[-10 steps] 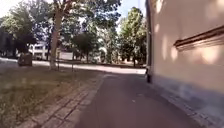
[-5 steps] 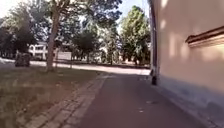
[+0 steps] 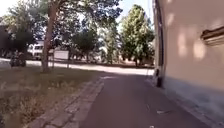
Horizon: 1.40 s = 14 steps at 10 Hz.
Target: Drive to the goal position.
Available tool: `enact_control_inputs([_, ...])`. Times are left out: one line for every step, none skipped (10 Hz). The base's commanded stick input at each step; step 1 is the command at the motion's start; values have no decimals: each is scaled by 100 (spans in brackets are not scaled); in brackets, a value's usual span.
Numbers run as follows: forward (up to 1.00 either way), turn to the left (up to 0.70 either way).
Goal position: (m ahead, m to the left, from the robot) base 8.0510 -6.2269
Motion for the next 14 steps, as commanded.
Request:
enact_control_inputs([70, -2])
enact_control_inputs([70, -12])
enact_control_inputs([70, -13])
enact_control_inputs([70, -14])
enact_control_inputs([70, -13])
enact_control_inputs([70, 0])
enact_control_inputs([70, 0])
enact_control_inputs([70, 0])
enact_control_inputs([70, 0])
enact_control_inputs([70, -3])
enact_control_inputs([70, -12])
enact_control_inputs([70, -14])
enact_control_inputs([70, -14])
enact_control_inputs([70, -13])
